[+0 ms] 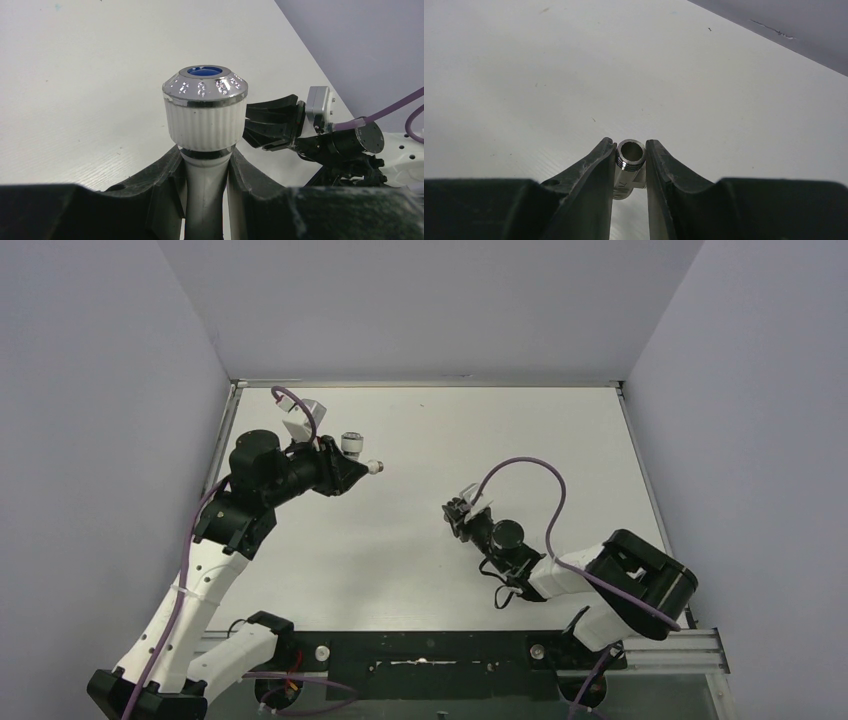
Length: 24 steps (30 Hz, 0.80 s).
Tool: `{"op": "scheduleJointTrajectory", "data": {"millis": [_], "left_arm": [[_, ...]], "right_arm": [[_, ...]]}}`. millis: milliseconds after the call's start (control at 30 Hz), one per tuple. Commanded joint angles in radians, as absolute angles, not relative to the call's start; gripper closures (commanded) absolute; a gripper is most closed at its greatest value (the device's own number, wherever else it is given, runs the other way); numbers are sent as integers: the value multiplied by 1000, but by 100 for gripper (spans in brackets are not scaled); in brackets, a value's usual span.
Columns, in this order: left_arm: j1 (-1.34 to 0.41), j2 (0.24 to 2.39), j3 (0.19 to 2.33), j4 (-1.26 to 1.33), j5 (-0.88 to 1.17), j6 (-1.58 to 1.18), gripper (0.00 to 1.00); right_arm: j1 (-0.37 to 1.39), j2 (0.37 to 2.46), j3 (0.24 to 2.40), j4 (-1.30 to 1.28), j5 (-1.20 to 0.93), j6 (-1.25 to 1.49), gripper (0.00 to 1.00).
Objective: Install the water faucets
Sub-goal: Pick up the adaptor at the center of the board, then place the adaptor at the center of the board.
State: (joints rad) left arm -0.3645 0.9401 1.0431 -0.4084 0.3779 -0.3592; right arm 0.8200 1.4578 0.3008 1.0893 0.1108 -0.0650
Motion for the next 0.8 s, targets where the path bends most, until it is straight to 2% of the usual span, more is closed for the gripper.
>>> {"op": "scheduleJointTrajectory", "data": {"millis": [0,467,767], "left_arm": [[-357,935,1083,-333,393,-364,100],[-357,938,1086,-339,387,-361,100],[-357,933,1082,-341,385,-362,100]], "right_arm": [[837,1504,307,1287,118,-96,100],[861,1675,300,1409,72,-87,97],[876,1727,277,1469,80,-112,90]]}}
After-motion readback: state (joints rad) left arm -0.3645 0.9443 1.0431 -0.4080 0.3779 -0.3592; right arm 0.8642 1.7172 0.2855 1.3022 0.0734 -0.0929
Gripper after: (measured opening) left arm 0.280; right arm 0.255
